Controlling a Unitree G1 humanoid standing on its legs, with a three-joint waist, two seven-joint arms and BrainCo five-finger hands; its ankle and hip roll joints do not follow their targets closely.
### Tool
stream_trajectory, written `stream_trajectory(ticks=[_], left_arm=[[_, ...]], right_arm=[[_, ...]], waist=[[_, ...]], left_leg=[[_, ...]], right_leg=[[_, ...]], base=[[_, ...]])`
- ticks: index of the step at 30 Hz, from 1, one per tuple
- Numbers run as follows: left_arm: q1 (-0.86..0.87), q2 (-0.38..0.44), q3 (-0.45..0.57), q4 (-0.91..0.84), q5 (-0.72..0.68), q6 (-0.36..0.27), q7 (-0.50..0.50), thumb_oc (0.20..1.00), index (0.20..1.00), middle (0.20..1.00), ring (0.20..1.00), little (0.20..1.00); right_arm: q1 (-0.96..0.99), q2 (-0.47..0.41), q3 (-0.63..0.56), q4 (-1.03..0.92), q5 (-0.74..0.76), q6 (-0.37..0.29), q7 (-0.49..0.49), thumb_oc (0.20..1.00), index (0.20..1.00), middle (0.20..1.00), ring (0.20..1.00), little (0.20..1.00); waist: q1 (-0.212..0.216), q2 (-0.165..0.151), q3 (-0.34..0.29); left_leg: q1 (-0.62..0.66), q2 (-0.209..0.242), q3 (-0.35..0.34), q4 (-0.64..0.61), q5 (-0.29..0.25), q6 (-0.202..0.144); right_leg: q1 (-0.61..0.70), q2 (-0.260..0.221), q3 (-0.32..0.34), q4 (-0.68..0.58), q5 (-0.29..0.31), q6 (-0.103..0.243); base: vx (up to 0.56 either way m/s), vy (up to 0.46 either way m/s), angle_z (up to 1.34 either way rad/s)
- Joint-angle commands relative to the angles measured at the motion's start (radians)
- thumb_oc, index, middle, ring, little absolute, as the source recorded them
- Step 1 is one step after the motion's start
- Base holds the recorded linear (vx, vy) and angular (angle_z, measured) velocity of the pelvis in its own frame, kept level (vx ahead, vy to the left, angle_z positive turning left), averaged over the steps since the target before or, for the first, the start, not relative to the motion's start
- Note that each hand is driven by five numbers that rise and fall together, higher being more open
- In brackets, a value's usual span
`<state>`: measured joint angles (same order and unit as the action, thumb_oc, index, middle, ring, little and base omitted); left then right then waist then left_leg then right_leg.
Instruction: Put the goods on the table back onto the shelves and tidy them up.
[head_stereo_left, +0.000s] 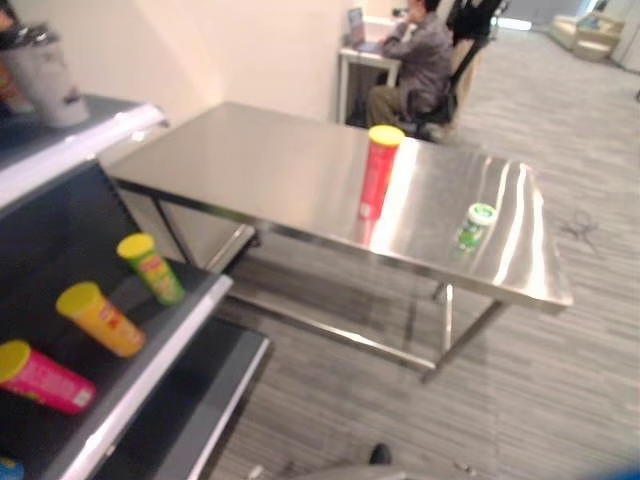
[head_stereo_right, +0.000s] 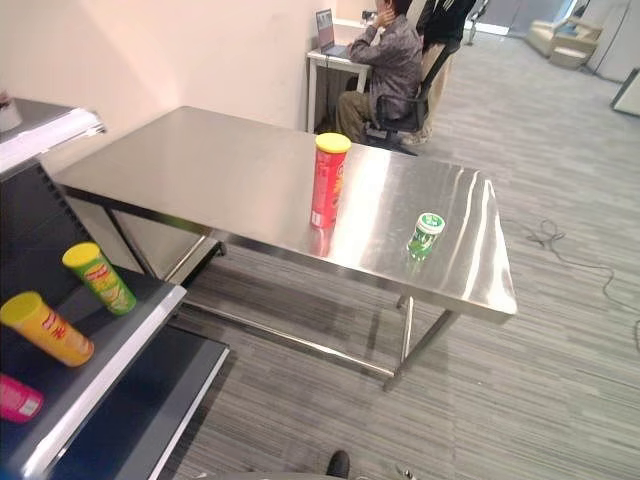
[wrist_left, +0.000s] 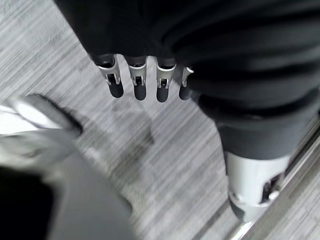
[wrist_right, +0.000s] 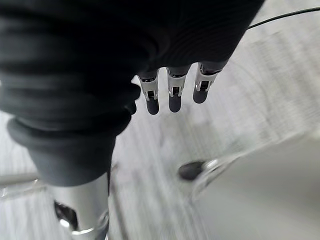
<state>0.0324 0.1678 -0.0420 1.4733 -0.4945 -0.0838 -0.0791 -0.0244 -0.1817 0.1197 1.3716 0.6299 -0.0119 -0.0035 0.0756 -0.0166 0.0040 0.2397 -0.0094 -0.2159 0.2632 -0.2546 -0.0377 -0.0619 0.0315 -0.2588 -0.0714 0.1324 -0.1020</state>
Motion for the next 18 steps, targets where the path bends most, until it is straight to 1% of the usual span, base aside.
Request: stream_trajectory(ticks=[1, 2, 3, 4, 5, 6, 7, 8, 9, 10, 11, 13, 14, 18], left_arm=[[-0.100, 0.018, -0.030, -0.016, -0.038, -0.017, 0.023, 1.000, 1.000, 1.000, 1.000, 1.000], [-0.110, 0.015, -0.041, -0.026, -0.033, -0.017, 0.028, 1.000, 1.000, 1.000, 1.000, 1.000], [-0.115, 0.013, -0.047, -0.031, -0.030, -0.018, 0.028, 1.000, 1.000, 1.000, 1.000, 1.000], [-0.118, 0.011, -0.049, -0.036, -0.032, -0.018, 0.028, 1.000, 1.000, 1.000, 1.000, 1.000], [-0.117, 0.011, -0.043, -0.037, -0.044, -0.018, 0.029, 1.000, 1.000, 1.000, 1.000, 1.000], [-0.117, 0.011, -0.043, -0.037, -0.044, -0.018, 0.029, 1.000, 1.000, 1.000, 1.000, 1.000], [-0.111, 0.012, -0.035, -0.038, -0.058, -0.018, 0.029, 1.000, 1.000, 1.000, 1.000, 1.000], [-0.110, 0.019, -0.016, -0.031, -0.073, -0.020, 0.034, 1.000, 1.000, 1.000, 1.000, 1.000], [-0.109, 0.019, -0.016, -0.031, -0.073, -0.020, 0.034, 1.000, 1.000, 1.000, 1.000, 1.000], [-0.103, 0.022, -0.009, -0.016, -0.065, -0.022, 0.036, 1.000, 1.000, 1.000, 1.000, 1.000], [-0.094, 0.022, -0.005, 0.001, -0.054, -0.021, 0.035, 1.000, 1.000, 1.000, 1.000, 1.000], [-0.084, 0.021, -0.002, 0.005, -0.051, -0.020, 0.034, 1.000, 1.000, 1.000, 1.000, 1.000], [-0.079, 0.021, 0.005, 0.007, -0.047, -0.020, 0.026, 1.000, 1.000, 1.000, 1.000, 1.000], [-0.067, 0.022, 0.004, 0.009, -0.020, -0.017, 0.018, 1.000, 1.000, 1.000, 1.000, 1.000]], right_arm=[[-0.063, 0.013, 0.039, 0.003, -0.073, -0.040, -0.015, 1.000, 1.000, 1.000, 1.000, 1.000], [-0.077, 0.008, 0.057, -0.008, -0.107, -0.044, -0.030, 1.000, 1.000, 1.000, 1.000, 1.000], [-0.087, 0.008, 0.074, -0.018, -0.130, -0.044, -0.037, 1.000, 1.000, 1.000, 1.000, 1.000], [-0.096, 0.006, 0.087, -0.022, -0.145, -0.042, -0.042, 1.000, 1.000, 1.000, 1.000, 1.000], [-0.100, 0.004, 0.091, -0.026, -0.147, -0.039, -0.038, 1.000, 1.000, 1.000, 1.000, 1.000], [-0.100, 0.004, 0.091, -0.026, -0.147, -0.039, -0.038, 1.000, 1.000, 1.000, 1.000, 1.000], [-0.097, 0.002, 0.095, -0.024, -0.147, -0.037, -0.031, 1.000, 1.000, 1.000, 1.000, 1.000], [-0.098, 0.001, 0.116, -0.030, -0.155, -0.042, -0.018, 1.000, 1.000, 1.000, 1.000, 1.000], [-0.097, 0.001, 0.117, -0.030, -0.155, -0.042, -0.018, 1.000, 1.000, 1.000, 1.000, 1.000], [-0.095, 0.009, 0.132, -0.027, -0.173, -0.040, -0.014, 1.000, 1.000, 1.000, 1.000, 1.000], [-0.082, 0.019, 0.138, -0.025, -0.190, -0.042, -0.021, 1.000, 1.000, 1.000, 1.000, 1.000], [-0.070, 0.029, 0.142, -0.027, -0.194, -0.038, -0.019, 1.000, 1.000, 1.000, 1.000, 1.000], [-0.044, 0.039, 0.137, -0.020, -0.181, -0.035, -0.005, 1.000, 1.000, 1.000, 1.000, 1.000], [-0.014, 0.039, 0.133, -0.001, -0.193, -0.033, 0.003, 1.000, 1.000, 1.000, 1.000, 1.000]], waist=[[0.039, -0.011, 0.068], [0.049, -0.030, 0.082], [0.058, -0.047, 0.089], [0.073, -0.063, 0.096], [0.087, -0.072, 0.100], [0.089, -0.071, 0.102], [0.104, -0.073, 0.104], [0.128, -0.053, 0.102], [0.128, -0.053, 0.103], [0.137, -0.038, 0.098], [0.134, -0.032, 0.090], [0.131, -0.027, 0.080], [0.119, -0.023, 0.067], [0.108, -0.019, 0.055]], left_leg=[[-0.115, 0.151, -0.069, 0.020, 0.320, -0.046], [-0.158, 0.143, -0.051, 0.060, 0.325, -0.028], [-0.195, 0.129, -0.033, 0.078, 0.299, -0.014], [-0.237, 0.105, -0.024, 0.069, 0.250, 0.000], [-0.268, 0.079, -0.022, 0.041, 0.214, 0.003], [-0.264, 0.081, -0.020, 0.043, 0.210, 0.003], [-0.284, 0.056, -0.026, -0.012, 0.187, 0.002], [-0.350, 0.008, -0.041, -0.146, 0.258, -0.004], [-0.341, 0.011, -0.040, -0.160, 0.263, -0.005], [-0.324, 0.012, -0.008, -0.249, 0.291, -0.007], [-0.298, 0.020, -0.003, -0.277, 0.303, -0.006], [-0.270, 0.024, -0.003, -0.308, 0.311, -0.006], [-0.246, 0.032, 0.002, -0.335, 0.328, -0.011], [-0.222, 0.041, 0.013, -0.350, 0.317, -0.012]], right_leg=[[0.023, -0.097, 0.016, 0.047, -0.061, 0.182], [0.044, -0.101, 0.016, 0.037, -0.073, 0.170], [0.061, -0.105, 0.023, 0.028, -0.081, 0.165], [0.079, -0.111, 0.031, 0.018, -0.088, 0.162], [0.097, -0.111, 0.037, 0.005, -0.092, 0.163], [0.101, -0.109, 0.039, 0.003, -0.092, 0.164], [0.113, -0.108, 0.044, -0.008, -0.097, 0.163], [0.129, -0.083, 0.038, -0.016, -0.116, 0.163], [0.131, -0.083, 0.039, -0.016, -0.117, 0.162], [0.148, -0.064, 0.040, -0.016, -0.135, 0.158], [0.152, -0.054, 0.041, -0.016, -0.141, 0.155], [0.151, -0.051, 0.039, -0.016, -0.145, 0.153], [0.148, -0.050, 0.037, -0.016, -0.151, 0.150], [0.151, -0.049, 0.042, -0.016, -0.156, 0.152]], base=[[0.34, -0.231, 0.07], [0.27, -0.191, -0.21], [0.22, -0.162, -0.07], [0.21, -0.117, -0.13], [0.15, -0.071, -0.10], [0.15, -0.039, -0.30], [0.17, 0.009, -0.27], [0.18, 0.001, -0.24], [0.16, 0.032, -0.09], [0.12, 0.024, -0.14], [0.11, 0.030, -0.30], [0.12, 0.039, -0.59], [0.16, 0.056, -0.49], [0.08, 0.026, -0.06]])
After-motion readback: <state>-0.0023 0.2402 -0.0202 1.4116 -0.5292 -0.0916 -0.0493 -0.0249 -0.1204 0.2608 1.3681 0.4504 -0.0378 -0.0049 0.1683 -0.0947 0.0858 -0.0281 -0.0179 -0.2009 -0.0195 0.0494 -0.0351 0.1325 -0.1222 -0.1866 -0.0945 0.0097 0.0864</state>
